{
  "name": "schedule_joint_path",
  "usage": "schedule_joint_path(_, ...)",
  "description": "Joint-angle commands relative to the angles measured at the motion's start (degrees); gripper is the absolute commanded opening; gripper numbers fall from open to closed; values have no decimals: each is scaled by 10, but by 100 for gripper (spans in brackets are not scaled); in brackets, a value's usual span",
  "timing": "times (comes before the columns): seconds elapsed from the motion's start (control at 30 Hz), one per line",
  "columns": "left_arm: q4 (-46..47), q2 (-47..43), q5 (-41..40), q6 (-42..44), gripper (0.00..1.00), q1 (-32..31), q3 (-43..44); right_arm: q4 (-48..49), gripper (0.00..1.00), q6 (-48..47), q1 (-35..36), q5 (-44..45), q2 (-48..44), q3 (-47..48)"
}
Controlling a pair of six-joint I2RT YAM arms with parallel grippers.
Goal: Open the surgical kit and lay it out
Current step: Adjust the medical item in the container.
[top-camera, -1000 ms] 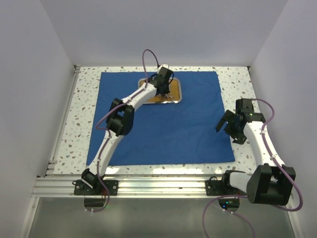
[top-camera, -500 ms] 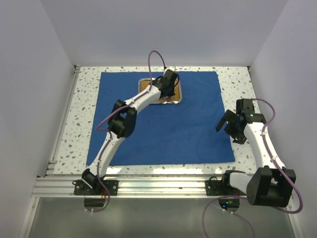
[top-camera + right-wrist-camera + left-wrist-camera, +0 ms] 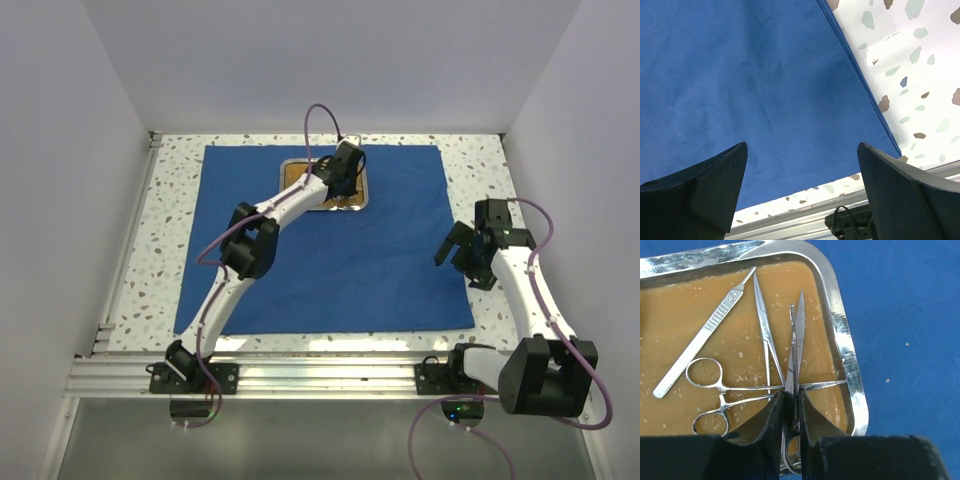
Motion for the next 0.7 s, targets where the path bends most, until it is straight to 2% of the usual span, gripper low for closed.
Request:
schedule_joint_path(0.0, 11, 29, 40, 18, 4, -13, 0, 7, 95, -12, 3, -7, 3, 3)
schedule_joint_path(0.07, 22, 25, 39, 30, 9, -13, 0, 8, 95, -13, 4, -7, 6, 2)
schedule_joint_path(0.17, 34, 24, 45, 45, 23, -13, 0, 10, 95, -16, 3, -7, 8, 2)
schedule_joint_path(0.2, 37, 24, 48, 48, 30, -12, 0, 11, 95, -16, 5, -7, 9, 3)
schedule_joint_path(0.23, 39, 22, 50, 53, 48, -13, 0, 13, 95, -17, 5, -8, 11, 2)
schedule_joint_path(0.4, 40, 18, 44, 63, 65, -12, -1, 20, 95, -20, 7, -7, 18, 0)
schedule_joint_path(0.5, 44, 16, 43, 63, 66, -13, 0, 21, 95, -23, 8, -7, 24, 1)
schedule_joint_path(0.67, 52, 14, 39, 60, 58, -13, 17, 25, 95, -27, 10, -7, 34, 1)
